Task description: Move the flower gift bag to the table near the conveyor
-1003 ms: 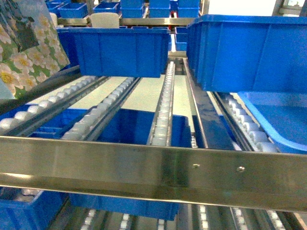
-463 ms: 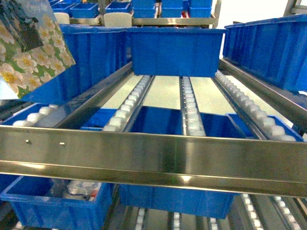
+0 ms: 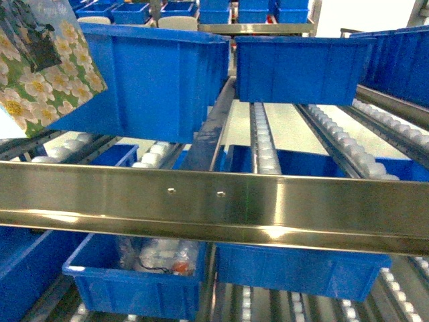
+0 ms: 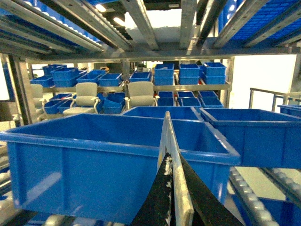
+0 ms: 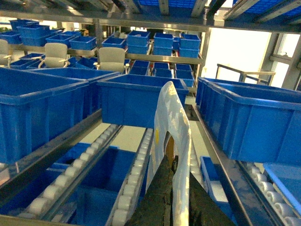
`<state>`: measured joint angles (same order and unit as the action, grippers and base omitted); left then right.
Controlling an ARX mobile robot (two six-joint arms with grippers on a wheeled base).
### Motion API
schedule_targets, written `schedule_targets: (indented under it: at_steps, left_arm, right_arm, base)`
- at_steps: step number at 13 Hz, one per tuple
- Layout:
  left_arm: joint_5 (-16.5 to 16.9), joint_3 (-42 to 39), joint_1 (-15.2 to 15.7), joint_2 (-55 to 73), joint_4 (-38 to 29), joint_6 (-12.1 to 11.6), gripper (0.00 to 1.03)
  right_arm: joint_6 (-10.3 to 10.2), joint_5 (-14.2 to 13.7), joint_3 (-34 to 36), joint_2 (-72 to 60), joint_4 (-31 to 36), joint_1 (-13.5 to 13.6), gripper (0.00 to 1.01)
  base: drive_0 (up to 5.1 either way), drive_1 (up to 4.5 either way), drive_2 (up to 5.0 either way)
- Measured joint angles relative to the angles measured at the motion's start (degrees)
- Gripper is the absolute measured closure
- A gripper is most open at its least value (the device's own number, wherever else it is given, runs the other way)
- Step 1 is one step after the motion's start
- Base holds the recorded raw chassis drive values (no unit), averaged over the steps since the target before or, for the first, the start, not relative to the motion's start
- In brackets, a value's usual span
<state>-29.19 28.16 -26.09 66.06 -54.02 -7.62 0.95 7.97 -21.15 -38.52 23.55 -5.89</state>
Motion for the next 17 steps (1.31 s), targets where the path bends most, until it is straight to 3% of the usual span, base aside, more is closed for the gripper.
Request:
schedule_targets:
  at_steps: [17]
  left_arm:
    - [0.1,0.0,0.0,0.0,-0.2,0.0,1.01]
  right_arm:
    - [0.0,0.0,0.0,0.0,0.2,0.0,0.99]
  base:
    - [-4.9,1.47,3.3]
